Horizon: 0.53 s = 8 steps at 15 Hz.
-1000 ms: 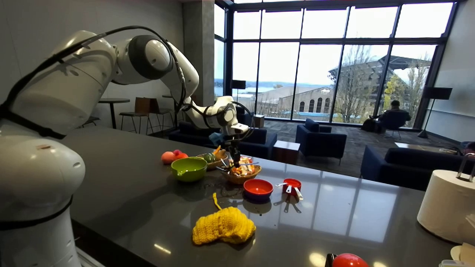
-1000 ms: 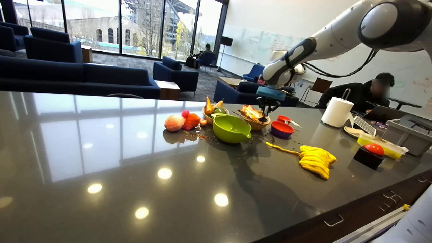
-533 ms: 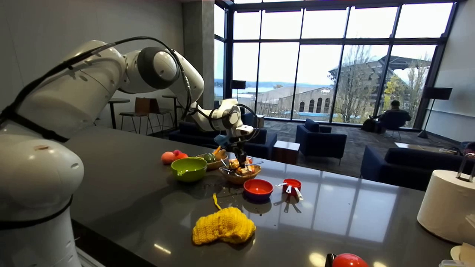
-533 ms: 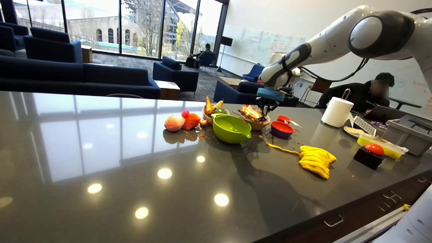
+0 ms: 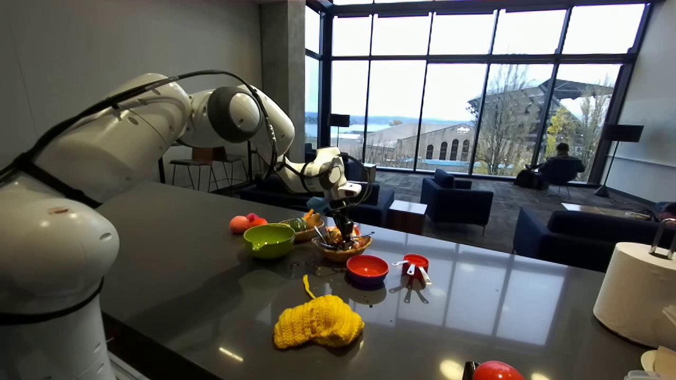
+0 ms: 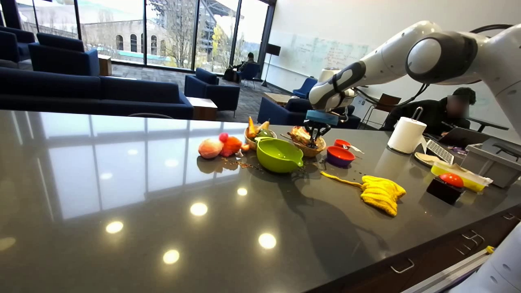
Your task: Move the black ladle to the basket on the right.
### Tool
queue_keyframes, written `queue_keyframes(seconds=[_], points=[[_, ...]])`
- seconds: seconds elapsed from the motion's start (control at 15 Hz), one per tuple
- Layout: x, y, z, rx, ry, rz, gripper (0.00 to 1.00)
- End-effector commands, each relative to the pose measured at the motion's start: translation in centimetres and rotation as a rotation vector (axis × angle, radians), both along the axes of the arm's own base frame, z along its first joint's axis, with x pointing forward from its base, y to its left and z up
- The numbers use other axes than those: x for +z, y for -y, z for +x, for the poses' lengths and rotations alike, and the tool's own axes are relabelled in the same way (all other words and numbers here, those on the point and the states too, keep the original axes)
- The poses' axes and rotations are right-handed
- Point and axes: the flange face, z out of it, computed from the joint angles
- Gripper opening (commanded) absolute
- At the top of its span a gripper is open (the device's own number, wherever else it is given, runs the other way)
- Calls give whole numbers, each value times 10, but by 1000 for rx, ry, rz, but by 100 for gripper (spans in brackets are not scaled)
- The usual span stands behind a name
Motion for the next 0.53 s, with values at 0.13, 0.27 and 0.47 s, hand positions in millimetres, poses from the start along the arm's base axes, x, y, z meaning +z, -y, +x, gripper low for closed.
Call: queue_keyframes(seconds=[0.13, 0.27, 0.47], points=[[9, 20, 3, 17, 7, -2, 9], [10, 22, 2, 14, 8, -3, 47], [8, 20, 0, 11, 7, 1, 62]])
